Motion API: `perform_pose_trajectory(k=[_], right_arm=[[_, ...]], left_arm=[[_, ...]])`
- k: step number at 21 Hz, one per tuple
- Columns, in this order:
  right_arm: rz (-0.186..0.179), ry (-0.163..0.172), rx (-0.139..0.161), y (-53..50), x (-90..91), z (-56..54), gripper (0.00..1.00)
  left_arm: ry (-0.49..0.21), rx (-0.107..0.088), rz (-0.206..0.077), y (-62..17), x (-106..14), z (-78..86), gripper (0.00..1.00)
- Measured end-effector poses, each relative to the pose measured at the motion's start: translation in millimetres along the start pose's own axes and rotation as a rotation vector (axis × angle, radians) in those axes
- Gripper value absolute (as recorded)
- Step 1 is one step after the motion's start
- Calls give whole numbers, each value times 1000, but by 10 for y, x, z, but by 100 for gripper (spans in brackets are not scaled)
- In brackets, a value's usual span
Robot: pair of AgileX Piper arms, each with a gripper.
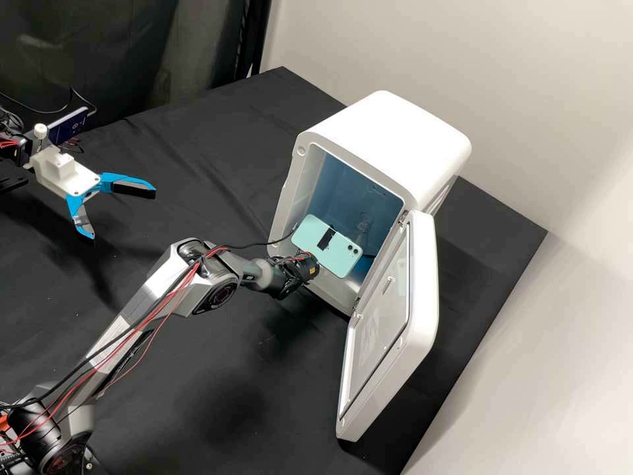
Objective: Place the flask in the incubator
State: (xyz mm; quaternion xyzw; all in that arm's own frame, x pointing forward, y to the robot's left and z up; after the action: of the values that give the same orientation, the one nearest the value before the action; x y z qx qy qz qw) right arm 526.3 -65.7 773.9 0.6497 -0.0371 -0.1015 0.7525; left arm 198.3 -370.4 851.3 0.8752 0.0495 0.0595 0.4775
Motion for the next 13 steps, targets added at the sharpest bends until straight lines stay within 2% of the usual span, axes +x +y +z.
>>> perform_pose_trajectory(k=[13], right_arm=[[0,1,8,0,0,-1,100]], left_arm=[[0,0,0,0,0,0,100]])
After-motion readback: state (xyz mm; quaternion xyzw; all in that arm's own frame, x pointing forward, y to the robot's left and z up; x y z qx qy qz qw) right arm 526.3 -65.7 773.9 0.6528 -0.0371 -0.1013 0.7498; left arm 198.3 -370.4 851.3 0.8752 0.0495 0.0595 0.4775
